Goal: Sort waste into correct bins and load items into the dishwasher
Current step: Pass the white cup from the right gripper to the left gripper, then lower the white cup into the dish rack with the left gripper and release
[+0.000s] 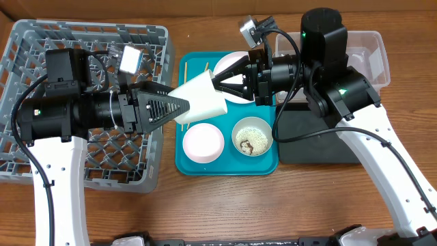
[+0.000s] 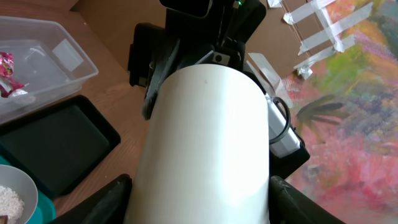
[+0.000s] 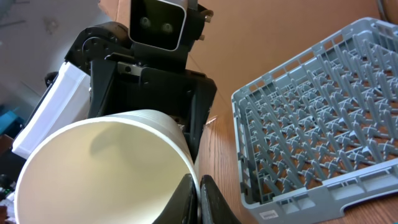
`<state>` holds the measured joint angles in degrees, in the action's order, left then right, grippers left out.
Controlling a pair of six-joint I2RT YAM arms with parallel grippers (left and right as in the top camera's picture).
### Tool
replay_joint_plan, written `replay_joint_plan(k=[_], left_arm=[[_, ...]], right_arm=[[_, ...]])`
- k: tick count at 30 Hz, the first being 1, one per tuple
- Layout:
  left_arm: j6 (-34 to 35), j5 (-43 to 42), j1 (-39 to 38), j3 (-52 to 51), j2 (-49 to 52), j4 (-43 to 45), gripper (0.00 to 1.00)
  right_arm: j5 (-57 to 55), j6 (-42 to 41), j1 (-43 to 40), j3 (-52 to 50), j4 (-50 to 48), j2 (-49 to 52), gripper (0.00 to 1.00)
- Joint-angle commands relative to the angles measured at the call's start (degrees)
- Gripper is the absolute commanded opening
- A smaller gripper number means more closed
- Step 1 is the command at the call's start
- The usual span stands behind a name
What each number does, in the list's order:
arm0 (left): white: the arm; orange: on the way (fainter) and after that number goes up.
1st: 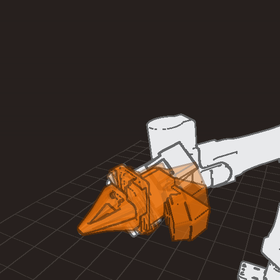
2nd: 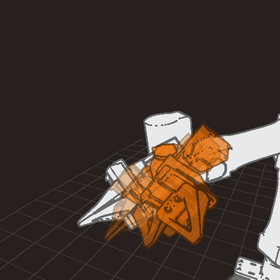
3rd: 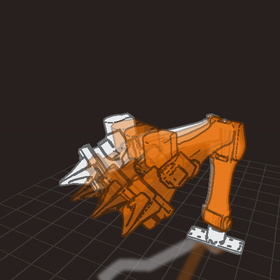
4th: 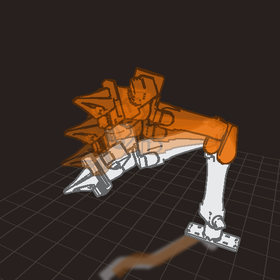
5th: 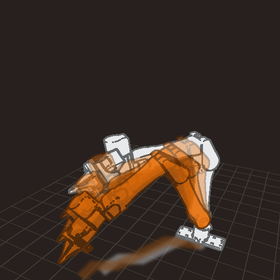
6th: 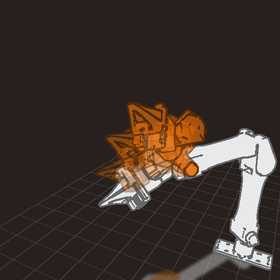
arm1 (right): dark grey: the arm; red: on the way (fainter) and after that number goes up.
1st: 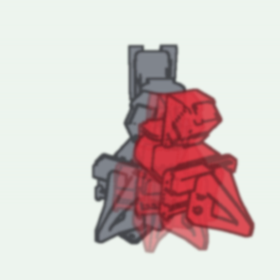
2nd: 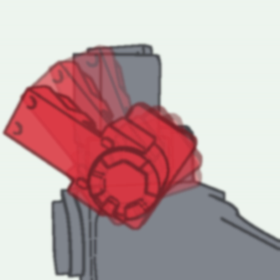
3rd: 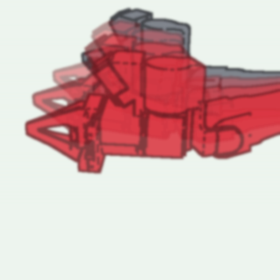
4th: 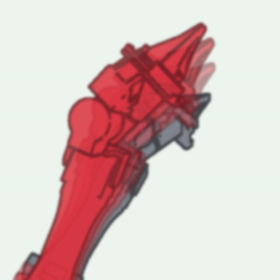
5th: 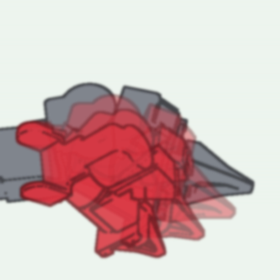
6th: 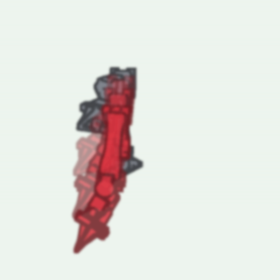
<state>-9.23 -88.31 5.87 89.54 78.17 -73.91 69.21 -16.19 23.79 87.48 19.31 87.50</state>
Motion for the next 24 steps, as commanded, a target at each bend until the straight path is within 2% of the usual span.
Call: replay_joint_plan(k=[1,2,3,4,5,9,12,15,17,18,20,22,24], left_arm=[[-1.5,-2.3,-0.7,0.2,-0.7,-0.6,0.62],[-1.5,-2.3,-0.7,0.2,-0.7,-0.9,0.66],[-1.4,-2.3,-0.7,0.2,-0.7,-1.3,0.80],[-1.5,-2.3,-0.7,0.2,-0.7,-1.8,0.85],[-1.5,-2.3,-0.7,0.2,-0.7,-2.3,0.86],[-1.5,-2.3,-0.7,0.2,-0.7,-2.6,0.72],[-1.4,-2.3,-0.7,0.2,-0.7,-2.6,0.56],[-1.5,-2.3,-0.7,0.2,-0.7,-2.6,0.56],[-1.5,-2.3,-0.7,0.2,-0.7,-2.6,0.48],[-1.5,-2.3,-0.7,0.2,-0.7,-2.6,0.47],[-1.5,-0.5,-0.6,0.2,-0.7,-2.6,0.47],[-1.5,3.5,-0.6,0.2,-0.8,-2.6,0.46],[-0.7,10.3,-0.6,0.2,-1.0,-2.6,0.45]], right_arm=[[-1.2,-0.6,0.3,1.1,-0.2,-0.3,0.04],[-1.4,-0.6,0.3,1.1,-0.4,-0.3,0.04],[-1.6,-0.6,0.3,1.1,-0.4,-0.3,0.04],[-1.6,-0.6,0.3,1.1,-0.6,-0.3,0.04],[-1.6,-0.6,0.4,1.1,-0.7,-0.3,0.04],[-1.6,-0.6,0.4,1.1,-1.2,-0.3,0.04],[-1.6,-0.6,0.4,1.1,-1.5,-0.3,0.04],[-1.6,-1.3,0.4,1.1,-1.7,-0.3,0.04],[-1.6,-1.7,0.4,1.1,-1.8,-0.3,0.04],[-1.6,-1.7,0.4,1.1,-1.9,-0.3,0.06],[-1.6,-1.6,0.4,1.1,-1.8,-0.3,0.44],[-3.0,-1.1,0.3,1.1,-1.6,-0.3,0.52],[-7.3,0.2,0.1,1.1,0.8,-0.4,0.53]])
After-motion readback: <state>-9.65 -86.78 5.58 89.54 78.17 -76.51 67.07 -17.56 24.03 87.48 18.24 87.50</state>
